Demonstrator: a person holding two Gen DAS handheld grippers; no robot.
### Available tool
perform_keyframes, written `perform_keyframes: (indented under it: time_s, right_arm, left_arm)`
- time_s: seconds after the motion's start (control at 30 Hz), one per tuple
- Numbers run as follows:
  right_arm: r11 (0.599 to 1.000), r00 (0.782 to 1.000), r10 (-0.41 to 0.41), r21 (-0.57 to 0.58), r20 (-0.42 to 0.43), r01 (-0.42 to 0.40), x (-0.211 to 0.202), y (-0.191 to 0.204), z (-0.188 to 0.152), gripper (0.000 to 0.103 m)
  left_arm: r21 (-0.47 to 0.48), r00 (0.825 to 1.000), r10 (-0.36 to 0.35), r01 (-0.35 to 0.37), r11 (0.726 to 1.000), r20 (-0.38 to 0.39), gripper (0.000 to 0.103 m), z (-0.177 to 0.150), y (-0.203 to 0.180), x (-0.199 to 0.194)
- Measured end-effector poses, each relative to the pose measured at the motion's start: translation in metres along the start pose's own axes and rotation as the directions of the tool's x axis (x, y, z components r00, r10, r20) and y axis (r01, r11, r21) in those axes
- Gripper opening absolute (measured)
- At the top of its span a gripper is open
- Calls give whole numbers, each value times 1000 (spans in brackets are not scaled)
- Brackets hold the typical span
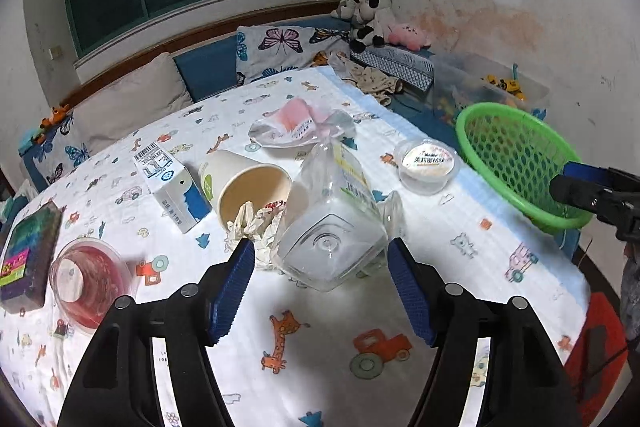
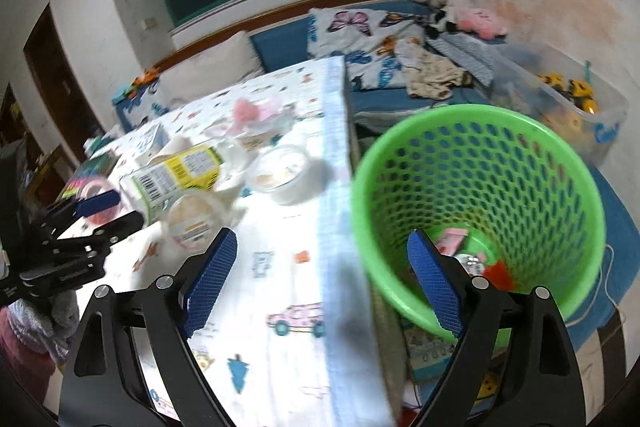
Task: Collect trash
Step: 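Reach the right gripper to the clear plastic lid and grasp it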
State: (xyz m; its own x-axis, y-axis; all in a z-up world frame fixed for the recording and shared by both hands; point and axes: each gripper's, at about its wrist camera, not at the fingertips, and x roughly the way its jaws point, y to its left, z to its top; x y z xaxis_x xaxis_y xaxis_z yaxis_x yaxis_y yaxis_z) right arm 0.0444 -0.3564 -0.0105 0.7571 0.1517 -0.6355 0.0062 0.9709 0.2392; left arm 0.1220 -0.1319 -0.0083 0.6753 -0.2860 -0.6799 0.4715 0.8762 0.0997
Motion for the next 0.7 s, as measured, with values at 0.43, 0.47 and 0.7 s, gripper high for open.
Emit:
perform_keyframes:
  time_s: [0.43, 0.47, 0.7]
  right_arm:
    - [994, 996, 53, -93, -75, -60, 33, 39, -5, 87]
    - [992, 995, 65, -105, -81, -74, 36, 43, -5, 87]
    - [969, 978, 153, -174, -139, -176, 61, 70, -4, 87]
  left_arm:
    - [57, 999, -19, 18, 998, 31, 57, 3, 2, 9]
    - [53, 999, -24, 22, 998, 35, 56, 4, 3, 8]
    - [-1, 996, -82, 82, 997, 46, 55, 19, 24, 1]
